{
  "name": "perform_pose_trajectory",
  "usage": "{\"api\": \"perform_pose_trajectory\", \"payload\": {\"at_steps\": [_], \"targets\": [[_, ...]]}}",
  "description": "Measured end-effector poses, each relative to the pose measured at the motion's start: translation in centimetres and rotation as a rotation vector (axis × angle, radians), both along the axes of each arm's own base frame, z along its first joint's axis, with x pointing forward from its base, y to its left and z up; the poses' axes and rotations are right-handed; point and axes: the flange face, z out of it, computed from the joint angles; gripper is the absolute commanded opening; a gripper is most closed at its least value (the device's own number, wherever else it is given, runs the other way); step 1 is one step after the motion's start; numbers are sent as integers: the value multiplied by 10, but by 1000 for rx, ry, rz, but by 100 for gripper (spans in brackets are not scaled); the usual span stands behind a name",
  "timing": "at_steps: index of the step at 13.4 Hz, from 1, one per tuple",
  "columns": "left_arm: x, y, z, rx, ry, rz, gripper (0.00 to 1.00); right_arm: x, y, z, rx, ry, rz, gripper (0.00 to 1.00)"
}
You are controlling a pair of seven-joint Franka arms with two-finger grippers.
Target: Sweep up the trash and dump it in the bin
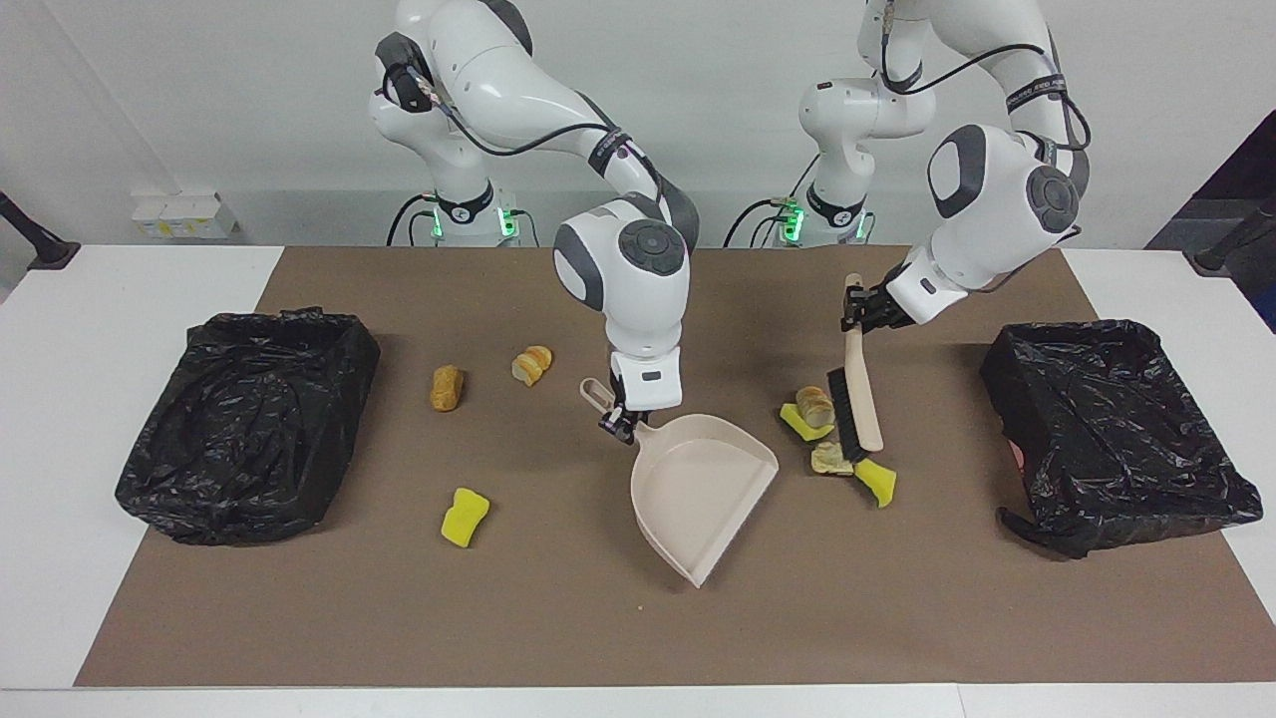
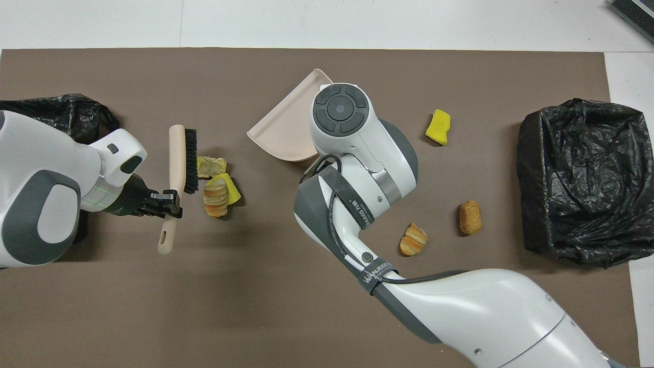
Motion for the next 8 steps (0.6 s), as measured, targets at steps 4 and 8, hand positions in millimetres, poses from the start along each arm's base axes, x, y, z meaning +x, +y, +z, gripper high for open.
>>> {"api": "perform_pose_trajectory", "payload": {"at_steps": [4, 8], "targets": [[3, 9, 34, 4, -25, 27, 0, 5, -15, -3, -47, 7, 265, 0], [20, 41, 41, 169, -130, 104, 0, 11, -28, -13, -71, 7, 474, 0]]}}
